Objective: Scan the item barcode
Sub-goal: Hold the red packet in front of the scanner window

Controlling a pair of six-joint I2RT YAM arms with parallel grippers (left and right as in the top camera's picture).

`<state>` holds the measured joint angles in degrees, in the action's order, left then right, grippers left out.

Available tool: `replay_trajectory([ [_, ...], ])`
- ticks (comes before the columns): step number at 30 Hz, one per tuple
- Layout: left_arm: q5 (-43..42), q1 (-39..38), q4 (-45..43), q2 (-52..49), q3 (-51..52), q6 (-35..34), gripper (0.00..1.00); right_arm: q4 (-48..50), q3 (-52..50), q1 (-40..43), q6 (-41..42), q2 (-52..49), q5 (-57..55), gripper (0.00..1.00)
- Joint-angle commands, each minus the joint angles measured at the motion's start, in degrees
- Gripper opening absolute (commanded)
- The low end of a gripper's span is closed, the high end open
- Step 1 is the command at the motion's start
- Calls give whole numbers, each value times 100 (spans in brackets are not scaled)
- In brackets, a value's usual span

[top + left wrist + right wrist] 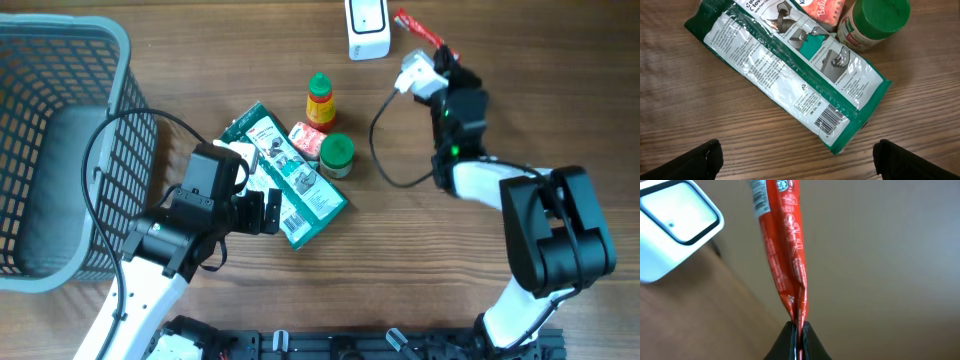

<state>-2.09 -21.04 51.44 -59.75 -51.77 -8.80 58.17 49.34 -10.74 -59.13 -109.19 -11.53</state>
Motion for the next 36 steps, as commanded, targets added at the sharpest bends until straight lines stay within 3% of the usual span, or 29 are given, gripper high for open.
replay_trajectory([
  [1, -87, 33, 4, 0, 24, 111, 100, -354, 621, 146, -605, -369, 564, 4],
  [5, -87, 33, 4, 0, 24, 109, 100, -350, 1235, 162, -1154, -916, 745, 4],
  [13, -85, 33, 4, 0, 24, 109, 100, -627, 2524, 162, -1185, -1934, 1027, 4],
  [21, -87, 33, 4, 0, 24, 111, 100, -1003, 3469, 136, -1781, -2780, 1036, 4],
  [36, -85, 33, 4, 0, 24, 109, 100, -1019, 3777, 46, -1827, -3056, 966, 5],
])
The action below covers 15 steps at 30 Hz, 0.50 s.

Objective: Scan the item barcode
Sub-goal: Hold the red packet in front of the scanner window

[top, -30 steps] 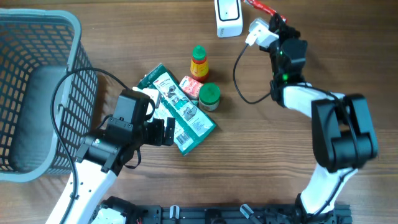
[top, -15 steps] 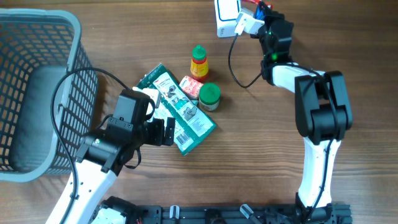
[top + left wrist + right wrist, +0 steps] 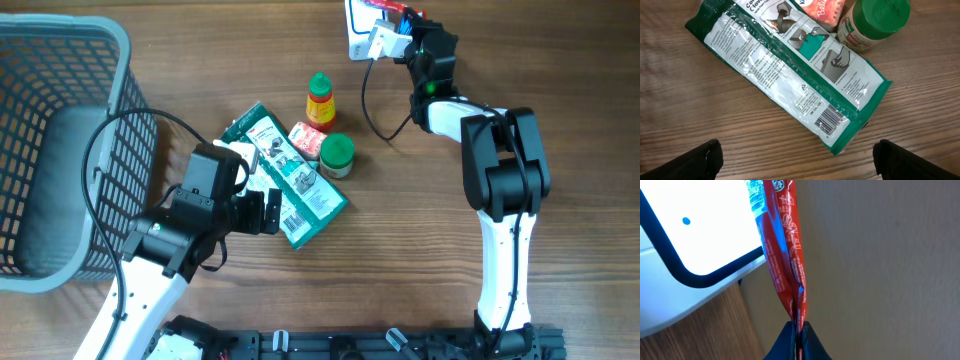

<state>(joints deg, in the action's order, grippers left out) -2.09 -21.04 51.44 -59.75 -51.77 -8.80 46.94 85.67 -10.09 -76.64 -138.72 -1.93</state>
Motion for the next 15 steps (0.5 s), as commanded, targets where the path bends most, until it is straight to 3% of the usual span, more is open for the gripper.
replay_trajectory([
  [1, -85, 33, 4, 0, 24, 109, 100, 162, 144, -20, -170, -103, -81, 4],
  [11, -85, 33, 4, 0, 24, 109, 100, 787, 144, -37, -1860, -369, -356, 5],
  [15, -85, 33, 4, 0, 24, 109, 100, 798, 142, -46, -2131, -503, -306, 5],
])
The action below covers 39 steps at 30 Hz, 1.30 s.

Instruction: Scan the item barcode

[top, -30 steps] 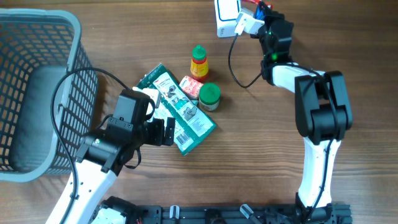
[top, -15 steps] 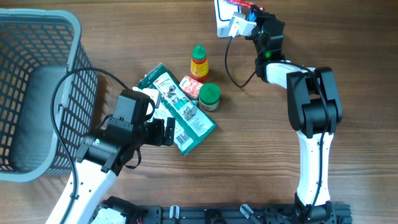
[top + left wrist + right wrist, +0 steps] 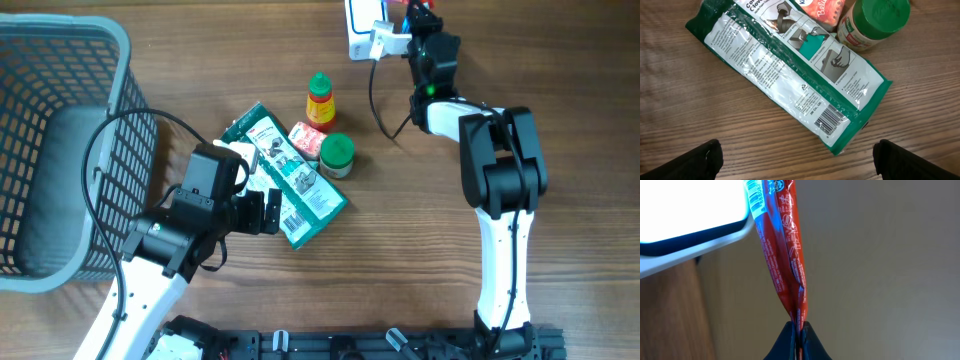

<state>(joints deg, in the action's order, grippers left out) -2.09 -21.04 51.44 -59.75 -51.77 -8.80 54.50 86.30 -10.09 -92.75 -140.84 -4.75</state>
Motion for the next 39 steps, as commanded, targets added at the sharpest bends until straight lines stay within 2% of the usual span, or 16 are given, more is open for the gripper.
replay_trajectory([
  [1, -87, 33, 4, 0, 24, 109, 100, 55, 79, -63, -522, -306, 2, 5],
  [7, -87, 33, 4, 0, 24, 111, 100, 531, 74, -175, -525, -273, 101, 5],
  [11, -85, 33, 4, 0, 24, 111, 100, 518, 70, -168, -452, -52, 0, 4],
  [17, -85, 33, 4, 0, 24, 109, 100, -308, 70, -42, 111, 691, -610, 4],
  [21, -87, 33, 4, 0, 24, 109, 100, -752, 70, 179, 1032, 1241, -1226, 4],
  [26, -85, 33, 4, 0, 24, 111, 100, -1958, 70, 605, 2179, 1788, -1847, 4],
  [31, -87, 33, 4, 0, 24, 109, 100, -2898, 70, 1161, 3158, 1847, -2640, 4],
  [36, -85, 33, 4, 0, 24, 111, 100, -4406, 70, 2009, 4625, 1847, -2826, 4],
  [39, -87, 33, 4, 0, 24, 109, 100, -5178, 68, 2573, 5858, 1847, -2791, 4],
])
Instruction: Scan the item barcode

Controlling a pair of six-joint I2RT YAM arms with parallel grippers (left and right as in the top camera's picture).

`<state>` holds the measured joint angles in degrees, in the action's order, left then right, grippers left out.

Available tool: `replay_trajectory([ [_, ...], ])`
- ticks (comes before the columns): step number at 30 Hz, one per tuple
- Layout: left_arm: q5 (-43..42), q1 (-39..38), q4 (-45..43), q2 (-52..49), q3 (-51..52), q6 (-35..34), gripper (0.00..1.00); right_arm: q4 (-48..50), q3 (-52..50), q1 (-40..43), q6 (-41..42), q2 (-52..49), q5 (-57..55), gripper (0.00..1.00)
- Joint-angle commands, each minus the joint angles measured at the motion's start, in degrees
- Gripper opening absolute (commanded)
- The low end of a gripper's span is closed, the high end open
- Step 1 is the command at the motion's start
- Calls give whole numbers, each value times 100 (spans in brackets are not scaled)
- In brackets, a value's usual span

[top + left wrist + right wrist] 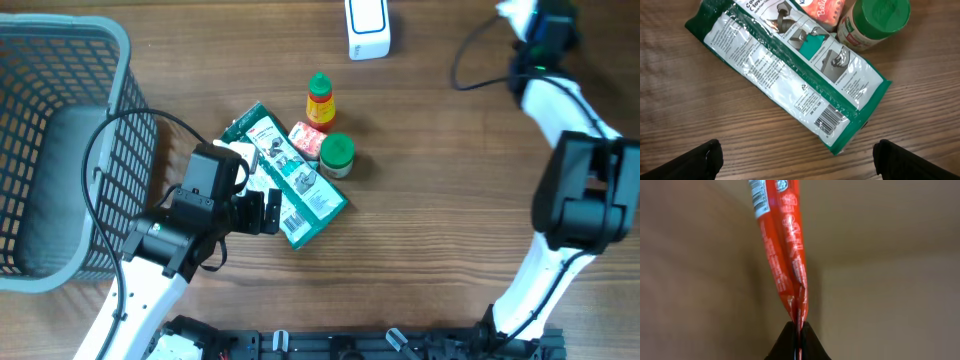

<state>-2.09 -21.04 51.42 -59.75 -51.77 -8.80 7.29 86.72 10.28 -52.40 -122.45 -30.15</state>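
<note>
A long red packet (782, 245) with a barcode label at its top end hangs pinched by its lower end in my right gripper (798, 326), which is shut on it. Behind it is only plain beige background. In the overhead view that gripper (545, 15) is at the table's far right top edge, well right of the white scanner (367, 28); the packet itself does not show there. My left gripper (797, 160) is open, low over the table, just short of a green and white packet (790, 75) whose barcode faces up.
A grey mesh basket (120, 45) fills the left side. Beside the green packet stand a small bottle with a green cap (319, 98), a green-lidded jar (336, 153) and a pink packet (305, 137). A black cable (475, 45) trails from the right arm.
My right gripper, still shut on the red packet, has moved from the scanner's side to the far right top edge. The scanner no longer shows in the right wrist view. The left arm has not moved.
My right gripper first held the red packet a little right of the scanner. Then the packet's barcode end was up against the scanner's lit face, and stayed there at the following moment. Now the packet is held far off to the right. The left gripper stayed open over the green packet.
</note>
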Motion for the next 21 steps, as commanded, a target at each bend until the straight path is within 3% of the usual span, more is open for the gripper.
replay_trajectory([
  [1, -87, 33, 7, 0, 24, 109, 100, -702, 26, 717, 2192, 9, -157, 4],
  [3, -85, 33, 7, 0, 24, 111, 100, -1314, 15, 1226, 3228, 4, 271, 4],
  [8, -85, 33, 7, 0, 24, 109, 100, -1746, -153, 2085, 4494, 4, 990, 4],
  [20, -85, 33, 7, 0, 24, 111, 100, -2417, -299, 3311, 5143, -24, 1698, 5],
  [21, -87, 33, 7, 0, 24, 111, 100, -2463, -299, 3329, 5265, -24, 1718, 8],
])
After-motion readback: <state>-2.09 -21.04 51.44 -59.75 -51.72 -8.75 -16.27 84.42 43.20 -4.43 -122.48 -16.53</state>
